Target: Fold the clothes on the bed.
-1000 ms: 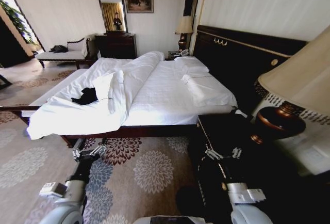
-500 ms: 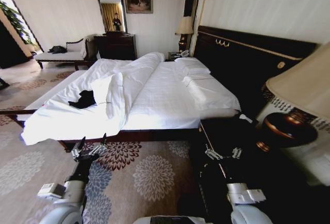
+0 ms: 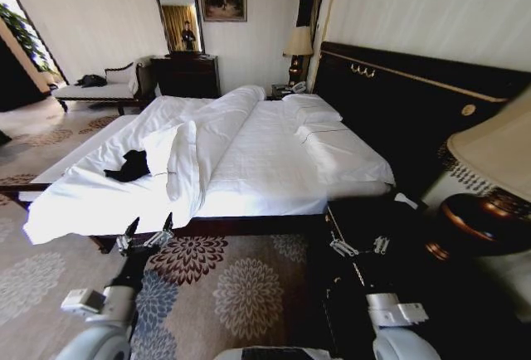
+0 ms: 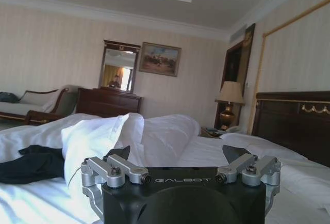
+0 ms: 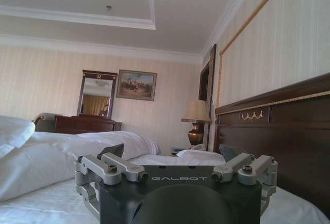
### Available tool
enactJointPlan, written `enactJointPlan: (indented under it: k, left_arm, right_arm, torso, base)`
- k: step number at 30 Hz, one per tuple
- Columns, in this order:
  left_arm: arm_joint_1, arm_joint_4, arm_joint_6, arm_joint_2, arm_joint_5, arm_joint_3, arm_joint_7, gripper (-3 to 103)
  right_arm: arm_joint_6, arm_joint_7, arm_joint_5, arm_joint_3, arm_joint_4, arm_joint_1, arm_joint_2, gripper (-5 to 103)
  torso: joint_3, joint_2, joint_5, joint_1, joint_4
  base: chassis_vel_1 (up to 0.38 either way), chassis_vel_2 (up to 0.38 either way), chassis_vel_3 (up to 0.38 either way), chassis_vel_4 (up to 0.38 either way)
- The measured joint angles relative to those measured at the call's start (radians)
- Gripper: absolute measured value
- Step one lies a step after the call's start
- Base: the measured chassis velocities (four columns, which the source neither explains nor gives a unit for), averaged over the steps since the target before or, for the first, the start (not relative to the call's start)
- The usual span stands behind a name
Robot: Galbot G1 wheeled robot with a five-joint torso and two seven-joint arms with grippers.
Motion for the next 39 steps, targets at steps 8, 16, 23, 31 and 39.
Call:
enactJointPlan:
  k: [8,16,23,31,39]
  left_arm:
    - [-0.017,-0.009,0.034,0.078,-0.072,-0.024,-0.001,100]
    - [-0.011,-0.024,0.045,0.098,-0.093,-0.066,-0.001,100]
    - [0.005,-0.026,0.04,0.07,-0.072,-0.054,-0.002,100]
    - [0.01,-0.033,0.033,0.034,-0.055,-0.049,-0.003,100]
    - [0.022,-0.05,0.031,0.008,-0.043,-0.034,-0.003,100]
  right_arm:
    - [-0.003,0.009,0.034,0.038,-0.015,0.006,-0.08,100]
    - [-0.003,0.011,0.034,0.054,-0.04,0.024,-0.13,100]
    - [-0.012,0.011,0.074,0.097,-0.043,0.047,-0.147,100]
    - [-0.038,0.035,0.165,0.102,-0.024,0.041,-0.157,100]
    - [-0.044,0.039,0.174,0.097,-0.029,0.044,-0.16,100]
  torso:
    - [0.0,0.0,0.0,0.0,0.0001]
    - [0.0,0.0,0.0,0.0,0.0001]
    - [0.0,0.0,0.0,0.0,0.0001]
    - [0.0,0.0,0.0001,0.0,0.0001]
    - [0.0,0.0,0.0,0.0,0.0001]
  base:
    - [-0.107,0.106,0.1,-0.108]
    - [-0.091,0.088,0.086,-0.094]
    - [-0.083,0.091,0.091,-0.092]
    - [-0.109,0.094,0.11,-0.093]
    - [-0.122,0.124,0.12,-0.125]
